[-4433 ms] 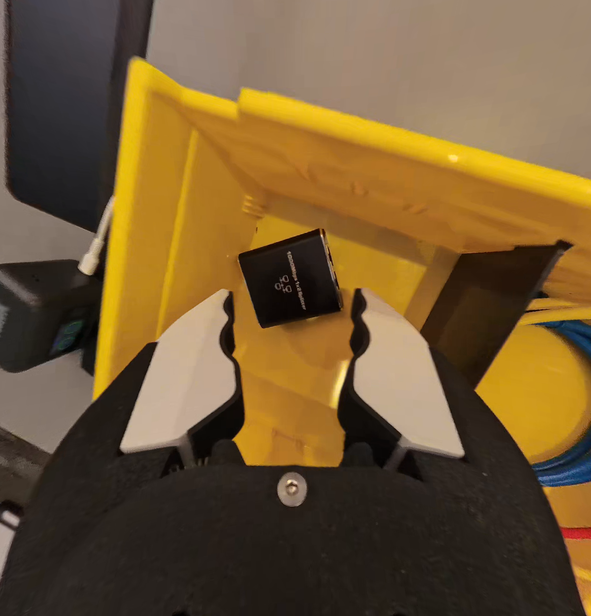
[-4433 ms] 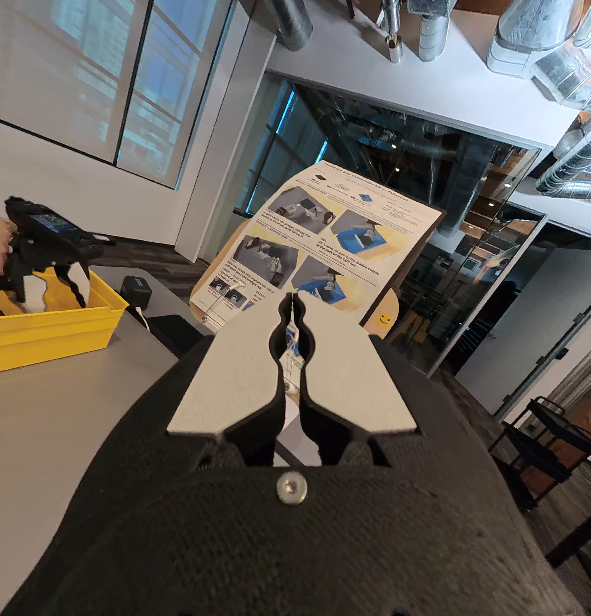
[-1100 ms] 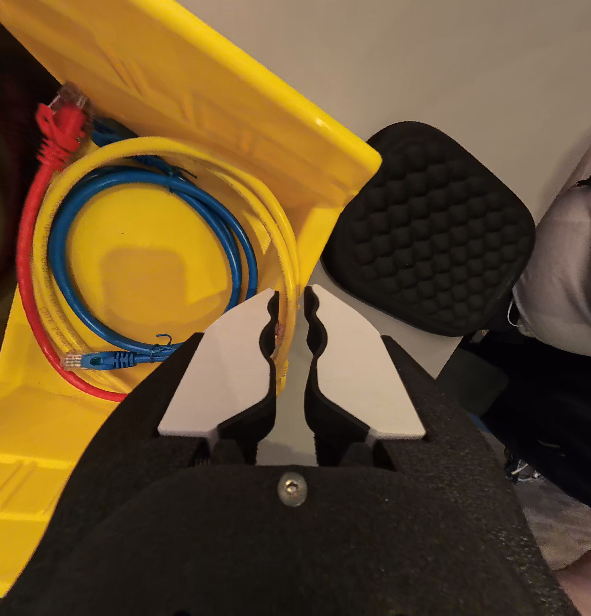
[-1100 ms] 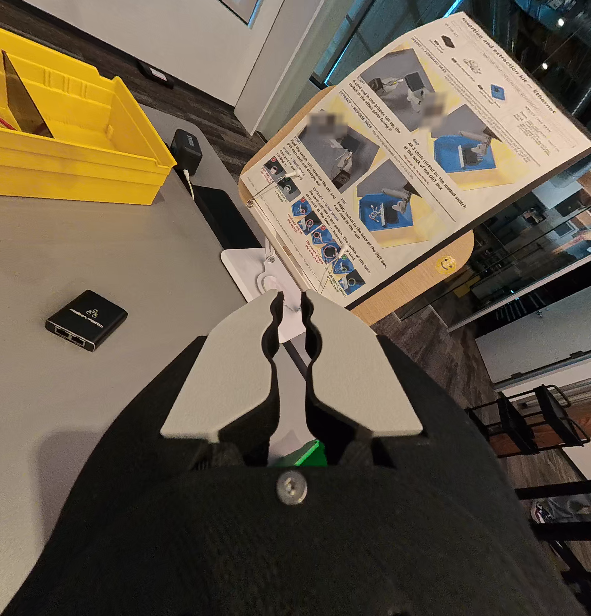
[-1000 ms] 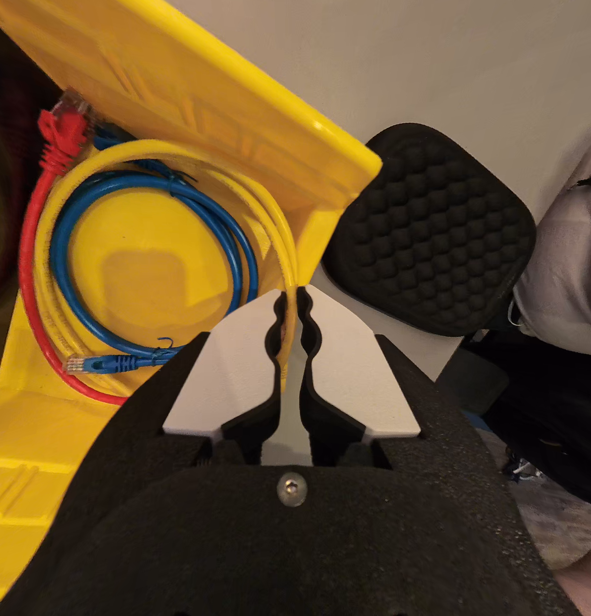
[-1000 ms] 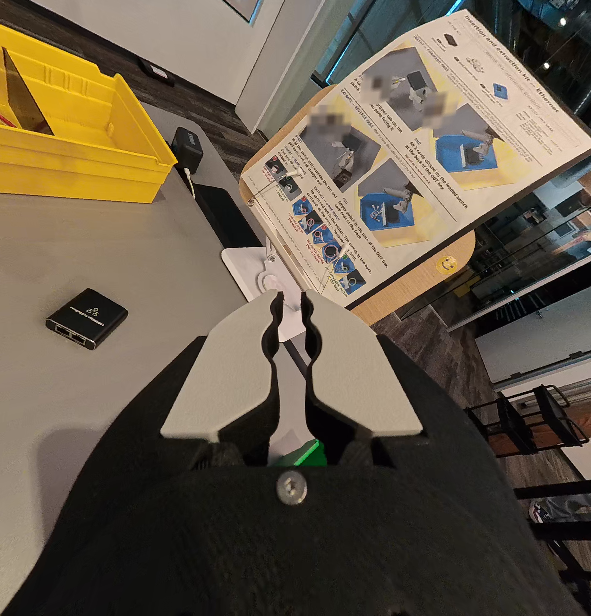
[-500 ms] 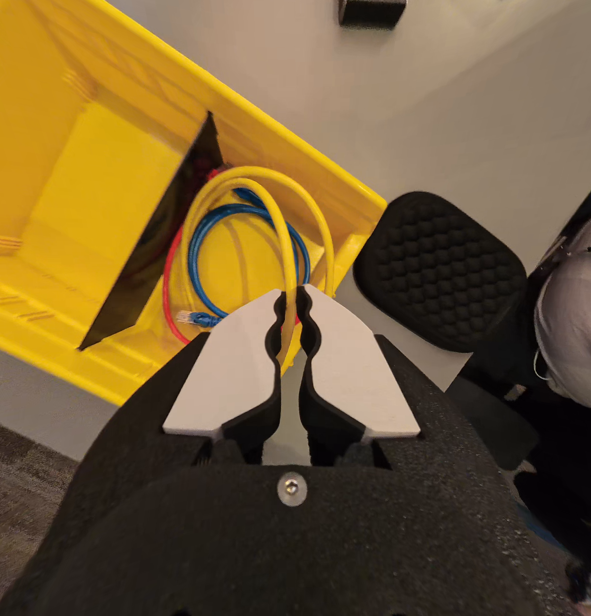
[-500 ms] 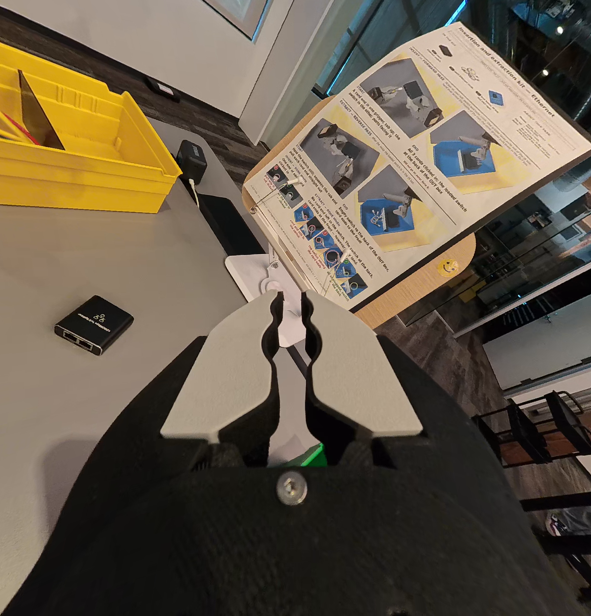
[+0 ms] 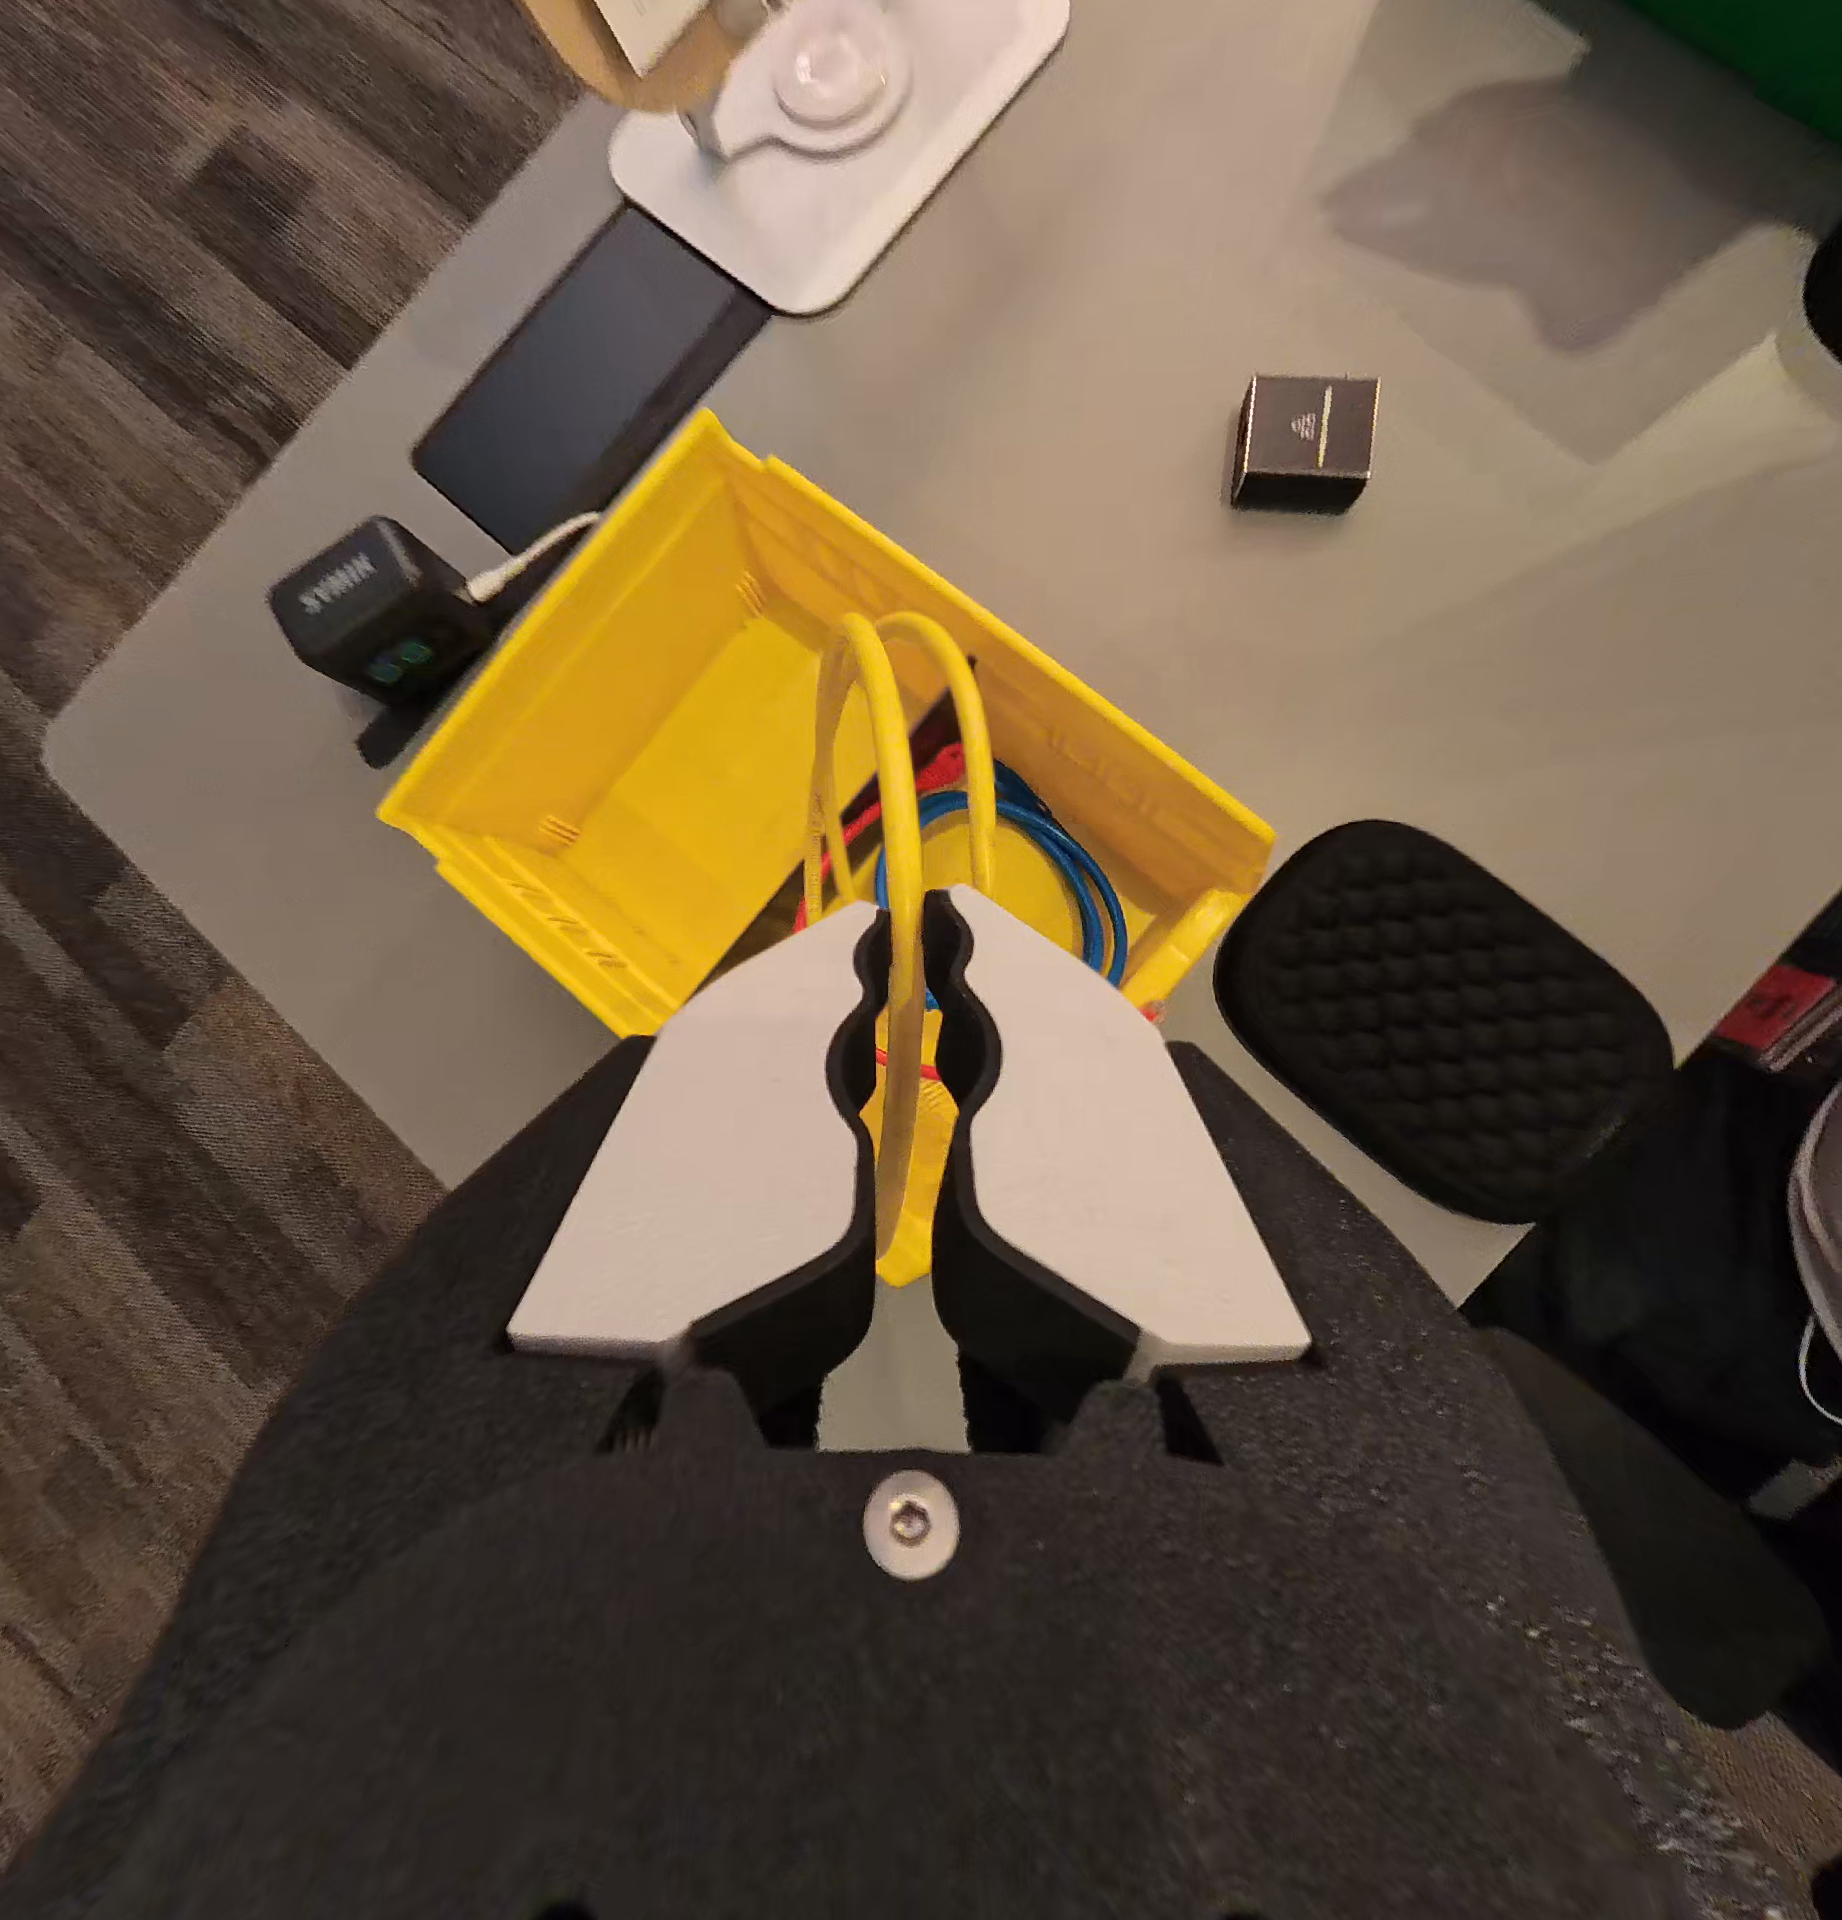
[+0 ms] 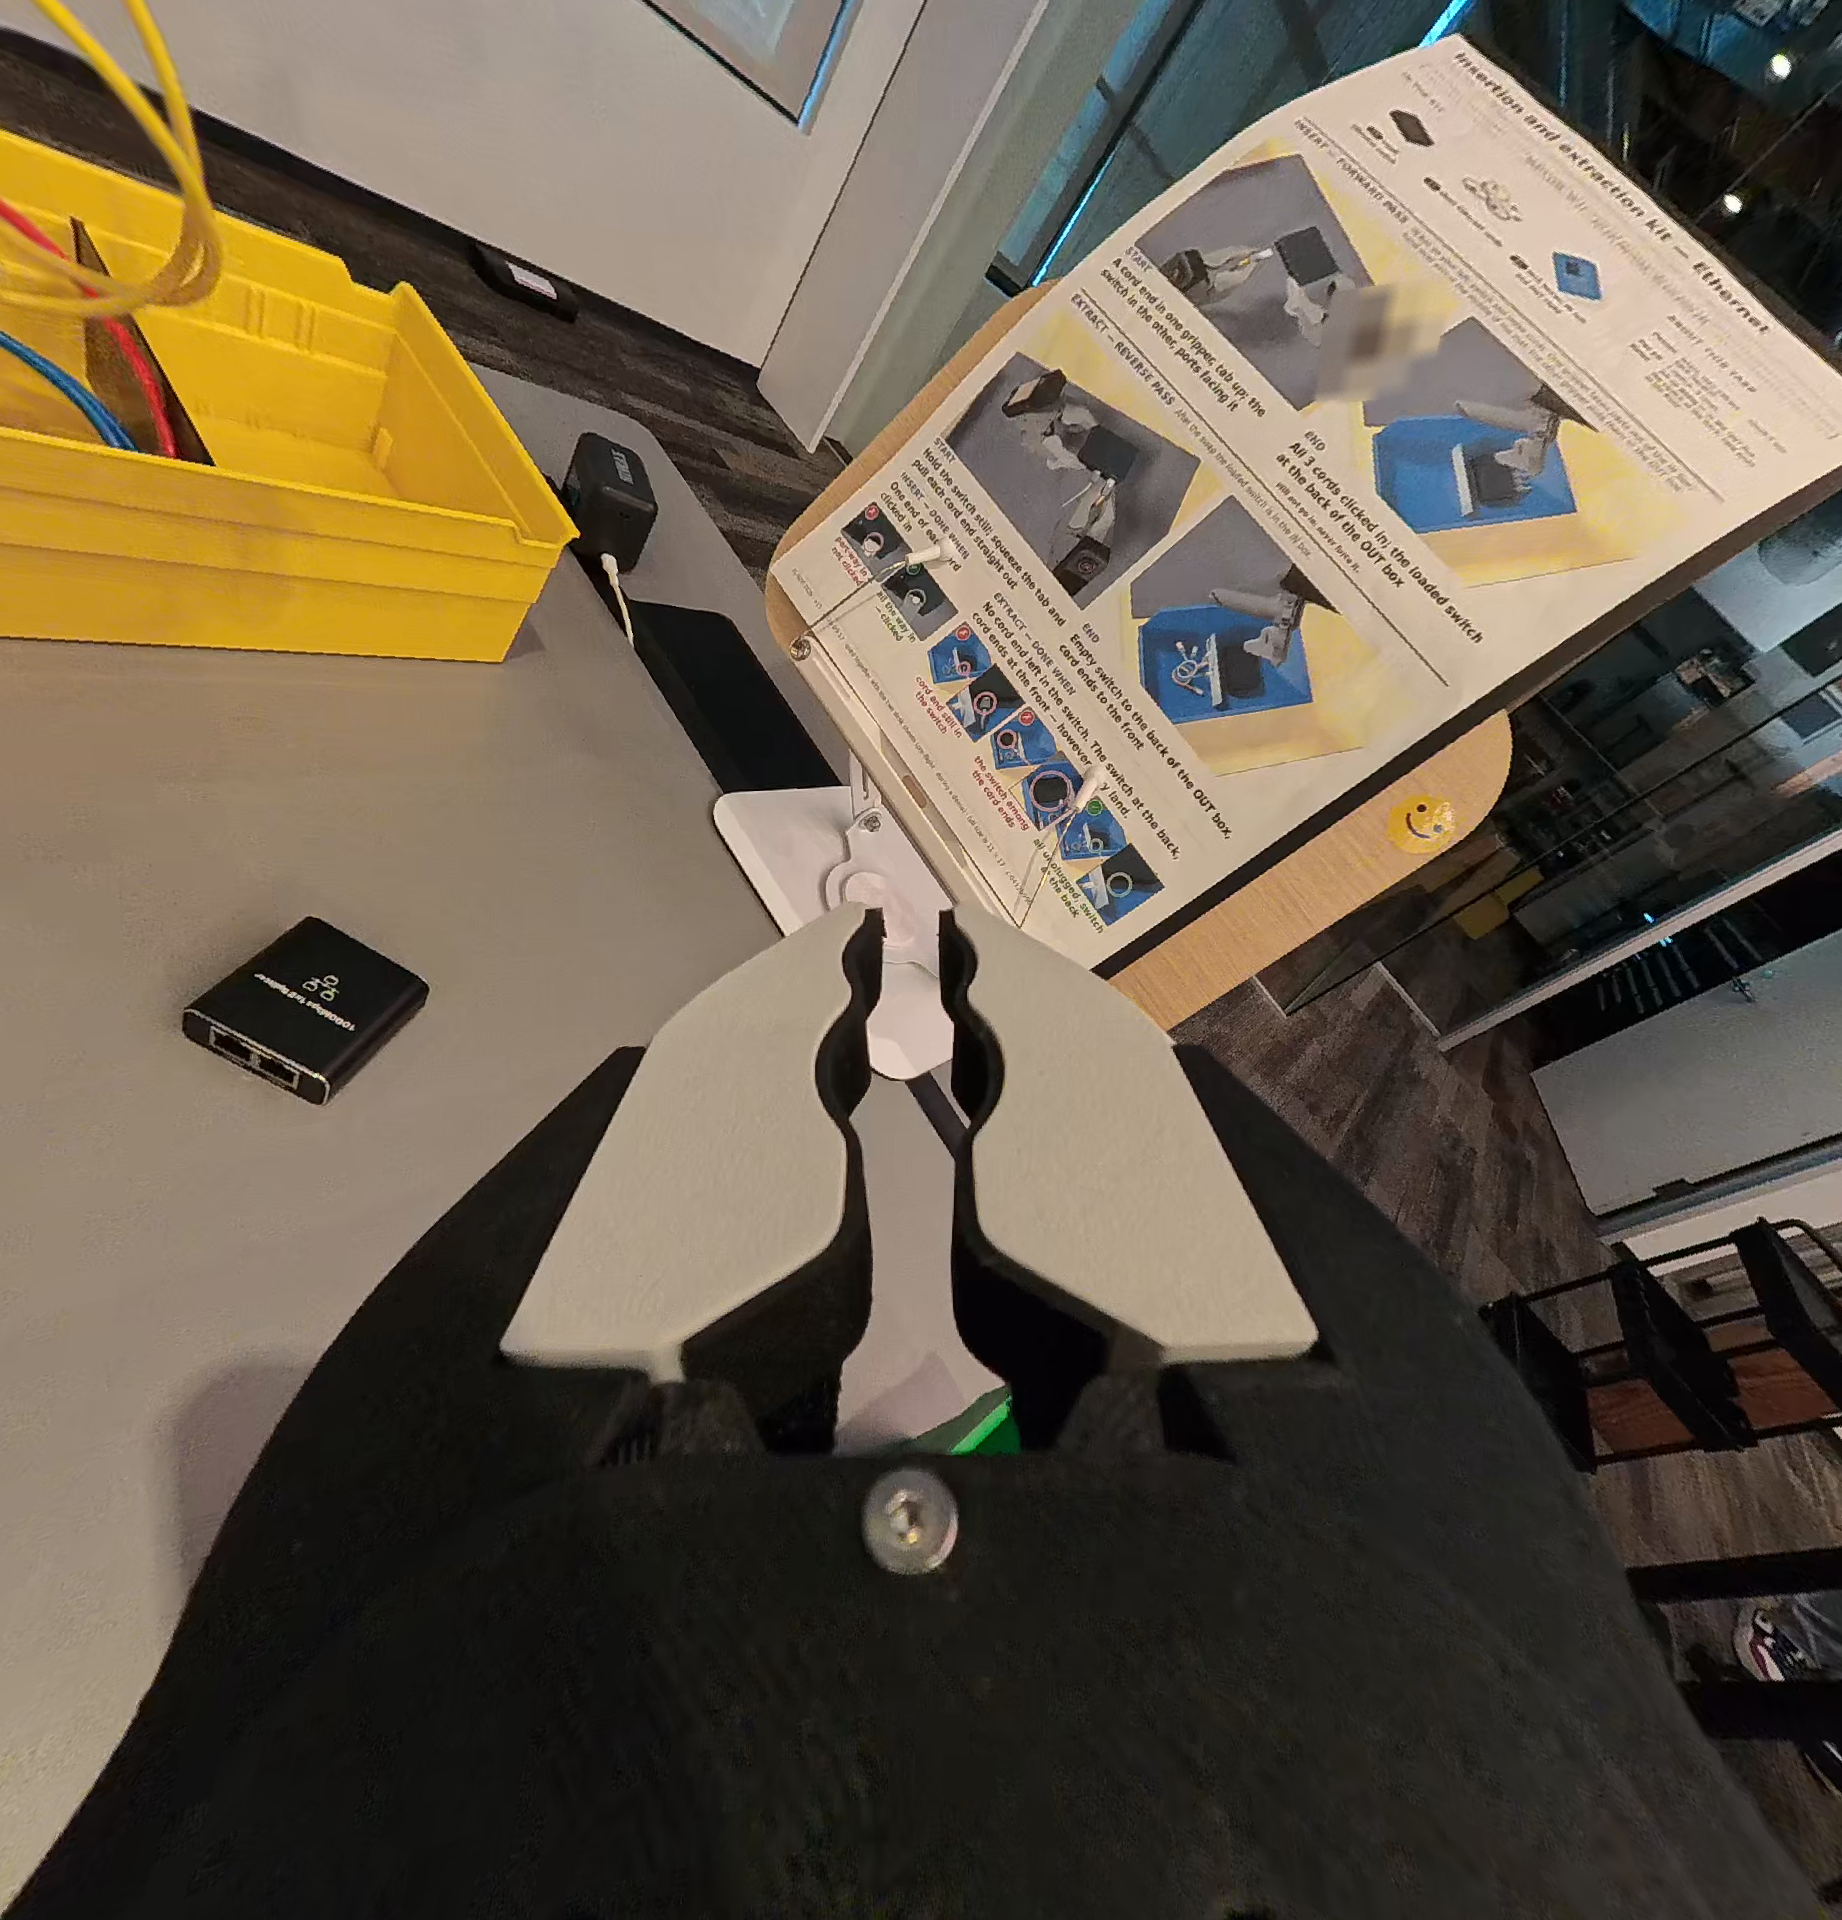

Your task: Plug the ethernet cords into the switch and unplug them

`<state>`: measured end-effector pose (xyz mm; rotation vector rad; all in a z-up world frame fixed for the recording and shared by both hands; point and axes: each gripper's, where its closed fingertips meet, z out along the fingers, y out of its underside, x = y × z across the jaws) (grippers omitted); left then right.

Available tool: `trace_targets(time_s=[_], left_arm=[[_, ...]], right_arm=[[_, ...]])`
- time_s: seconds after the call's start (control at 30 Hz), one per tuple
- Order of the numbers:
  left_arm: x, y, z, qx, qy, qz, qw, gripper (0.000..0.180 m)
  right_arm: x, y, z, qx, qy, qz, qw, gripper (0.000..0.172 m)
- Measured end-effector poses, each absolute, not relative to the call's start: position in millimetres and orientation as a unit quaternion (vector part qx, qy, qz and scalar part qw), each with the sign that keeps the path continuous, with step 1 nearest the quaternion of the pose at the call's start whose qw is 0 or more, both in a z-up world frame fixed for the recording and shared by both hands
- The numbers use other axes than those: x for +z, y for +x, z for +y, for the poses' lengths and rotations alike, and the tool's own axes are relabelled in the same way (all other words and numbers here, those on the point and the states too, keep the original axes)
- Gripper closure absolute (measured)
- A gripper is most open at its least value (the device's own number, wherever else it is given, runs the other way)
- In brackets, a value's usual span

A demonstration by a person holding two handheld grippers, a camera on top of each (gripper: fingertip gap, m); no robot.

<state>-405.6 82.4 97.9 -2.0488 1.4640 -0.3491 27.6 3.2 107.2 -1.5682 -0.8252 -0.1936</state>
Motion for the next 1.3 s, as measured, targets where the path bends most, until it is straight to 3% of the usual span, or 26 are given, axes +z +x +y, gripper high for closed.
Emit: trace_targets(time_s=[0.2, 0.33, 0.8, 0.9, 1.03, 1.17, 1.3], left_arm=[[128.8, -407.1, 84.1, -0.108, -0.764, 0.547, 0.324, 0.175], [121.6, -406.8, 79.5, -0.1, -0.767, 0.553, 0.309, 0.175], [-4.1, -387.8, 56.5, -0.147, -0.789, 0.556, 0.214, 0.174], [-15.8, -382.4, 51.3, -0.167, -0.785, 0.563, 0.194, 0.15], [-26.4, -398.6, 86.9, -0.118, -0.825, 0.517, 0.195, 0.154], [-65.6, -418.7, 104.3, -0.032, -0.856, 0.498, 0.135, 0.15], [-79.9, -423.8, 97.5, 0.032, -0.793, 0.592, 0.142, 0.152]], right_arm=[[106.5, 24.6, 4.0, -0.081, -0.684, -0.363, 0.628, 0.16], [104.9, 21.4, 4.8, -0.08, -0.684, -0.367, 0.625, 0.16], [96.9, 13.7, 9.5, -0.08, -0.69, -0.379, 0.611, 0.16], [93.3, 12.9, 11.4, -0.083, -0.694, -0.382, 0.605, 0.16], [90.2, 11.2, 13.8, -0.086, -0.697, -0.384, 0.6, 0.16], [84.0, 10.5, 17.7, -0.093, -0.703, -0.387, 0.59, 0.159], [78.8, 10.5, 21.1, -0.096, -0.708, -0.389, 0.582, 0.159]])
